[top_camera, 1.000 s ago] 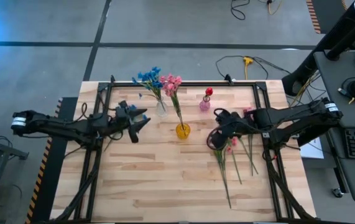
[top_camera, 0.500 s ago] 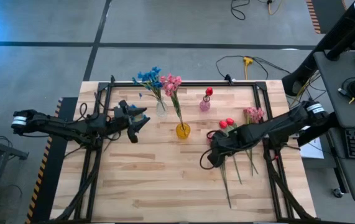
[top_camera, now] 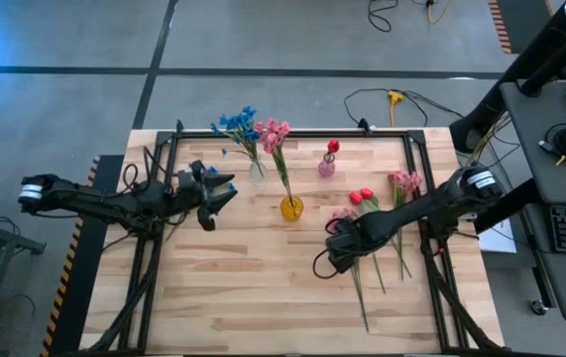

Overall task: Sort flowers into vase by color
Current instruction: Put the left pink flowers into the yellow vase

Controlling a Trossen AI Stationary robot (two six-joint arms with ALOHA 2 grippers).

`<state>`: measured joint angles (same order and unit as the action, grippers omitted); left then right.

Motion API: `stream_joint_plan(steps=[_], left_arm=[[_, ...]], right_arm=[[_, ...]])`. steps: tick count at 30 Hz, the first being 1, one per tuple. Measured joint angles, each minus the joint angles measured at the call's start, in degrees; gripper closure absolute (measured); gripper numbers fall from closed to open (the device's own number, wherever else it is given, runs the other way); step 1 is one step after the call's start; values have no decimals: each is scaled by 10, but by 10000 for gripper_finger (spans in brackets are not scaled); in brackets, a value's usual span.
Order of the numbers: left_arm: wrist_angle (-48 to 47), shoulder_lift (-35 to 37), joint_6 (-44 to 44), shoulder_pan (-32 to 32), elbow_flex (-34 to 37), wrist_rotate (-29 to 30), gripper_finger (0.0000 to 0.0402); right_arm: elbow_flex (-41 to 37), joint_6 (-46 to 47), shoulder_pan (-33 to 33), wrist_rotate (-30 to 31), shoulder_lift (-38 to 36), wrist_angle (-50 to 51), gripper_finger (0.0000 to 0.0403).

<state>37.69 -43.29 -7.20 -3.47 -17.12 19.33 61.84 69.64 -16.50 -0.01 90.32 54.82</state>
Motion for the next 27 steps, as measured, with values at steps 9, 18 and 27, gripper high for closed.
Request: stream_joint_plan(steps=[9, 18, 27], left_arm=[[0, 0, -8, 0, 0, 0, 186], [1, -1, -8, 0, 0, 0, 186], [1, -1, -8, 0, 0, 0, 186]], right_arm=[[0, -21, 15, 15, 47, -22, 97], [-1, -43, 24, 20, 81, -34, 130], [-2, -42, 26, 32, 80, -37, 203]])
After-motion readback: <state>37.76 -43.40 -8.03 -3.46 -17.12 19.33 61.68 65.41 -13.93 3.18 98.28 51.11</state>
